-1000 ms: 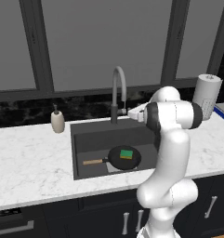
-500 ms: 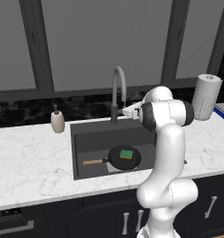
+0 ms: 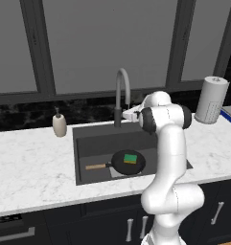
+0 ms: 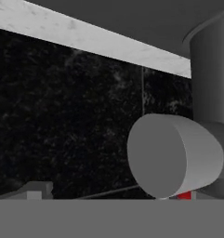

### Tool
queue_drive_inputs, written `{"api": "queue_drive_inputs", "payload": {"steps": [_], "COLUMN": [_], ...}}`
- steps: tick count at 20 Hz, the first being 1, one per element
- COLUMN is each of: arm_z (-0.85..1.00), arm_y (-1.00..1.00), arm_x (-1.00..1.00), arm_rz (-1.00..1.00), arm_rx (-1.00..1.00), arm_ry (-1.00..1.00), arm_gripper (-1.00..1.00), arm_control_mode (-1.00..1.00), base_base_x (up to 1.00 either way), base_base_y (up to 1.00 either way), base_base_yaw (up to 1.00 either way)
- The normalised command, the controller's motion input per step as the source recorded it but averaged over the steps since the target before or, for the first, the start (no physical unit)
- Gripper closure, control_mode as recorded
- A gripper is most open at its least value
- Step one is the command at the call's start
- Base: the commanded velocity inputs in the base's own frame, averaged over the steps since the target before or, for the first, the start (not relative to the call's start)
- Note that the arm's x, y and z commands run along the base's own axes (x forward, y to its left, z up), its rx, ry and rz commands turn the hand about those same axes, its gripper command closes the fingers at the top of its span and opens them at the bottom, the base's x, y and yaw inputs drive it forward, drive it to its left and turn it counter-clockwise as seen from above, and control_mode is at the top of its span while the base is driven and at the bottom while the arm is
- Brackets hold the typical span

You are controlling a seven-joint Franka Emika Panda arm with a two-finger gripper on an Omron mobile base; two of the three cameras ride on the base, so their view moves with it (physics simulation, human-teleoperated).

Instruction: Pick the pan and sponge and place them into the sink. Then turn on the water.

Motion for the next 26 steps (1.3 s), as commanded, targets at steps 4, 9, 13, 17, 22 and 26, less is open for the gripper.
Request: {"api": "queue_drive_inputs", "payload": {"steps": [4, 9, 13, 17, 22, 26], "arm_z": [-0.14, -0.08, -0.11, -0.22, -0.23, -0.26], "arm_y": [0.04, 0.08, 0.09, 0.09, 0.00, 0.00], "arm_x": [0.42, 0.46, 0.39, 0.39, 0.38, 0.40], "arm_rz": [0.00, 0.00, 0.00, -0.03, -0.03, -0.01], "arm_rx": [0.00, 0.00, 0.00, 0.00, 0.02, 0.05], "arm_ry": [-0.02, -0.03, -0.13, -0.18, -0.16, -0.12], "arm_gripper": [-1.00, -1.00, -1.00, 1.00, 1.00, 1.00], "arm_control_mode": [-1.00, -1.00, -1.00, -1.00, -1.00, -1.00], "base_base_x": [0.00, 0.00, 0.00, 0.00, 0.00, 0.00], "base_base_y": [0.00, 0.00, 0.00, 0.00, 0.00, 0.00], "base_base_yaw": [0.00, 0.00, 0.00, 0.00, 0.00, 0.00]}}
